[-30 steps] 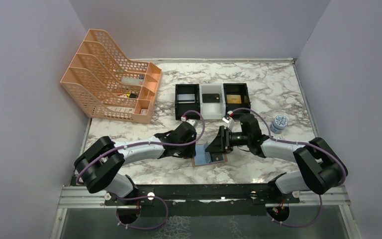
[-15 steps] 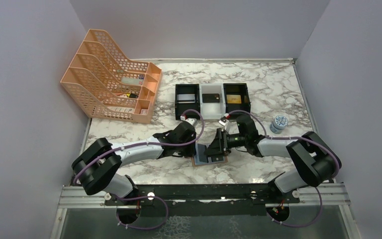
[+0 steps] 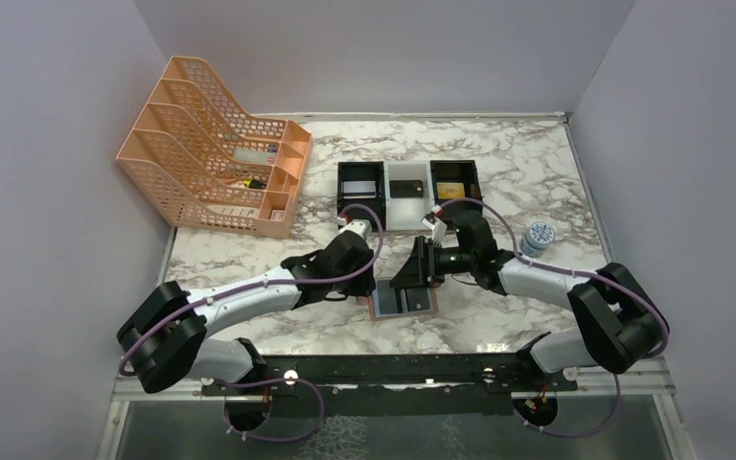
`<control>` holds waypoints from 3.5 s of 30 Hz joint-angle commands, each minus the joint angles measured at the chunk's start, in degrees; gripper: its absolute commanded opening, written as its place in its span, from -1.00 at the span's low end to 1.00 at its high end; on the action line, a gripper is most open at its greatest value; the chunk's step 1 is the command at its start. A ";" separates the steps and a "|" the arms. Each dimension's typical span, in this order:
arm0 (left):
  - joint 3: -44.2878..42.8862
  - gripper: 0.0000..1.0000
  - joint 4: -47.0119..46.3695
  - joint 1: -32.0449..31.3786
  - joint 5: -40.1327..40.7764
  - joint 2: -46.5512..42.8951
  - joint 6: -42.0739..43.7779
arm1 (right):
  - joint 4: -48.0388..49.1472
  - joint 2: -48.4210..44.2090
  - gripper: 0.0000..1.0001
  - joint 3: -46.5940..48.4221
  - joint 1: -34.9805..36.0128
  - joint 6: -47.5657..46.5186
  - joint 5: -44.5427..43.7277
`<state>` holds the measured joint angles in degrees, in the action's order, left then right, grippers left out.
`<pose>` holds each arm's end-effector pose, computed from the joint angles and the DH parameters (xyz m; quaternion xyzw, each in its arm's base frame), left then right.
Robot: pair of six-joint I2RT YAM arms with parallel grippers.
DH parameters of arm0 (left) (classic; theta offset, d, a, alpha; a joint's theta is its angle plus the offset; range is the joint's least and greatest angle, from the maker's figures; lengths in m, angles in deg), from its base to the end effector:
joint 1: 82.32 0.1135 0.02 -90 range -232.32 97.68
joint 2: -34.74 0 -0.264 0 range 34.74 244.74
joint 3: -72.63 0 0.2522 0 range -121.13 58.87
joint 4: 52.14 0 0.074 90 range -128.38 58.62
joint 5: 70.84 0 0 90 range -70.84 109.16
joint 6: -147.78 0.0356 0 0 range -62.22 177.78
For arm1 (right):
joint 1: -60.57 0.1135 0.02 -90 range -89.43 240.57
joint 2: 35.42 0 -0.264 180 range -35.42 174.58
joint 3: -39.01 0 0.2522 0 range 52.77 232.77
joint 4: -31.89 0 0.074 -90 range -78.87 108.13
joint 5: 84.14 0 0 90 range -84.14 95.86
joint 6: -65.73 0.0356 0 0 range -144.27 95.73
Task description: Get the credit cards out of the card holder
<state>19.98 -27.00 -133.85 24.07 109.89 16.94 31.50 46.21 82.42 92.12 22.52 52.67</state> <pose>0.1636 -0.2010 0.1913 0.0714 0.9290 -0.2328 0.2787 0.2051 0.1564 0.1573 -0.0611 0.8425 0.5288 0.0824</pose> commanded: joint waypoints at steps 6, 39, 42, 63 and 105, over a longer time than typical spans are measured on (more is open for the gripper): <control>-0.25 -0.12 -1.70 -0.47 -0.02 -1.87 0.09 | -6.75 0.20 0.16 1.74 0.35 -4.95 -6.24; 3.15 -0.49 -8.52 -0.80 -5.48 7.52 -0.96 | 7.48 13.57 -0.29 -0.43 0.43 0.69 -0.08; 3.12 -0.50 -8.35 -0.85 -5.54 7.44 -0.66 | 7.85 13.62 -0.37 -0.67 0.42 1.15 -0.71; 0.53 -0.40 -3.76 -0.83 -3.53 4.84 1.44 | 7.64 13.38 -0.91 -0.30 0.35 1.29 -2.61; -0.57 -0.24 -1.50 -1.02 -4.74 8.37 -1.25 | 6.68 12.78 -0.49 0.40 0.82 -1.59 -3.61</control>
<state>19.19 -28.75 -134.48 19.63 117.28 16.07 36.33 57.37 81.94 92.17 21.54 47.71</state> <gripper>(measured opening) 0.391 0.254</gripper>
